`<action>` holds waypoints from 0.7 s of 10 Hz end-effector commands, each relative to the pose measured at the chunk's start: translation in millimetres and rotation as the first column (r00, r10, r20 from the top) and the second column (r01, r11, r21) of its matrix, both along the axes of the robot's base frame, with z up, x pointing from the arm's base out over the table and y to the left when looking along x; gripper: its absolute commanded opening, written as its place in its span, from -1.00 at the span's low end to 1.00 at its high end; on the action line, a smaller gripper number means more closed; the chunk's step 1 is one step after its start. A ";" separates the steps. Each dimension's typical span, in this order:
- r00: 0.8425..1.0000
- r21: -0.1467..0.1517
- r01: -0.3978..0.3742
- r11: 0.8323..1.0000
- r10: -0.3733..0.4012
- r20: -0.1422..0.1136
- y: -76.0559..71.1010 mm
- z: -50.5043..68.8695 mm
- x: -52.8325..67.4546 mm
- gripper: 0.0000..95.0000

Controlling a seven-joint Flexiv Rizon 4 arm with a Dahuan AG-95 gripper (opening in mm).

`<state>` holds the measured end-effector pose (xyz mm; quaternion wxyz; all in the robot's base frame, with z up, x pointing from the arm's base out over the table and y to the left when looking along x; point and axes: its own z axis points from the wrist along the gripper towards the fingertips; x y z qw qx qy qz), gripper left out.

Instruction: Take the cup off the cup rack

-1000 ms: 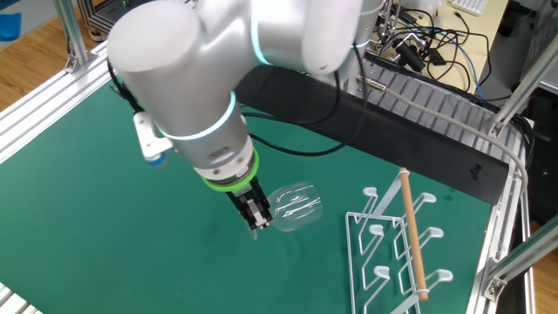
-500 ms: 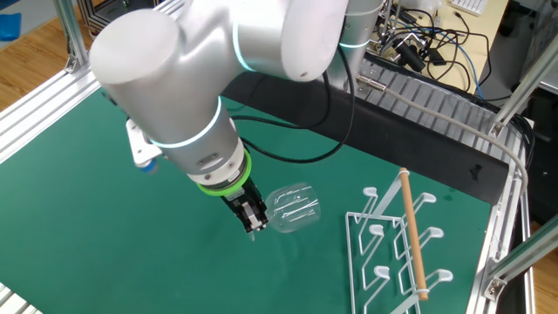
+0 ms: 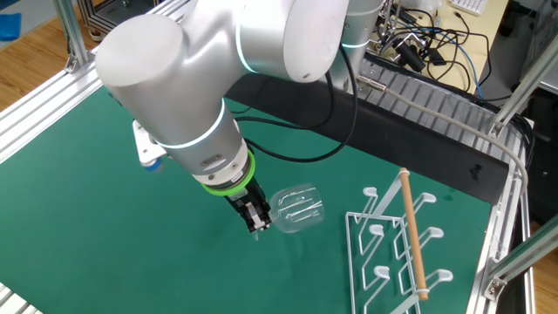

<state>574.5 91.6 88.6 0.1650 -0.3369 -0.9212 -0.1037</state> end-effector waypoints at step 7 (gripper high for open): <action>0.997 -0.002 0.064 0.998 -0.064 -0.053 10.7 -10.8 -7.7 -1.00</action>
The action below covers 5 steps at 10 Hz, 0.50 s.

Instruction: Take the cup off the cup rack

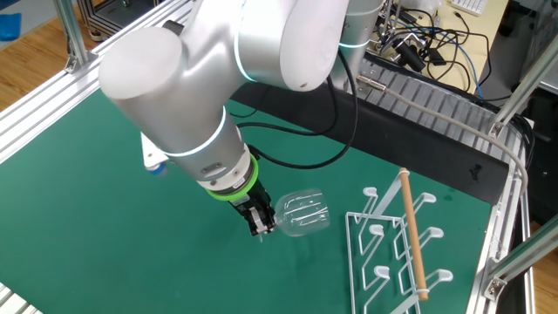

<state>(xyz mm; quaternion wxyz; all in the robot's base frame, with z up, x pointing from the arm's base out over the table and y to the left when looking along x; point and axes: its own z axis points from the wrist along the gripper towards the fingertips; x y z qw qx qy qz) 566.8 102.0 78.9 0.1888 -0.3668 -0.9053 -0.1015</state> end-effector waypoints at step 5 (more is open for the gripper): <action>0.997 -0.027 0.071 0.997 -0.070 0.039 2.6 -4.6 0.2 -1.00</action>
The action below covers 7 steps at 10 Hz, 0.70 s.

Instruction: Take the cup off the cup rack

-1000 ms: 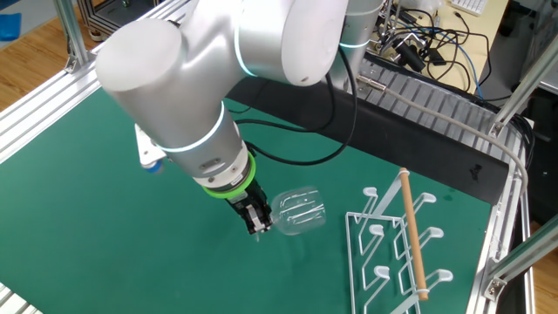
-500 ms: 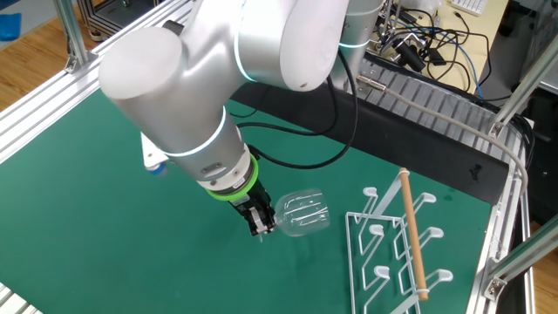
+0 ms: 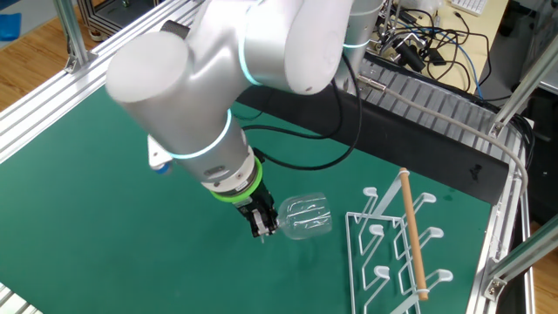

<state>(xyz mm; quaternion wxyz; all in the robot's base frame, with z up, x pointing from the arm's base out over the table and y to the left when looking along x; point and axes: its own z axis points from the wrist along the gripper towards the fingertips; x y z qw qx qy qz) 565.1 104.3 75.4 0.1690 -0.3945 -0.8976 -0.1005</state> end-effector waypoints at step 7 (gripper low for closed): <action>0.994 -0.072 0.030 0.997 -0.022 0.110 4.4 -9.8 4.8 -1.00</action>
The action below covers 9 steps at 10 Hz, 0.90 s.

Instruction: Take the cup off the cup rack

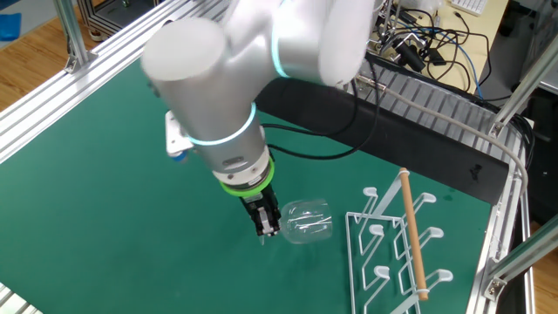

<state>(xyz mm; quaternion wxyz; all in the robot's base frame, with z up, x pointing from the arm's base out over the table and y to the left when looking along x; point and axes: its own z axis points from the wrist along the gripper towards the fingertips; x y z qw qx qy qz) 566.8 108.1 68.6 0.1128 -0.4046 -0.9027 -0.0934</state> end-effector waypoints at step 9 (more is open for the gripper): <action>0.999 -0.037 0.013 0.999 -0.011 0.045 3.7 -20.3 9.1 -0.60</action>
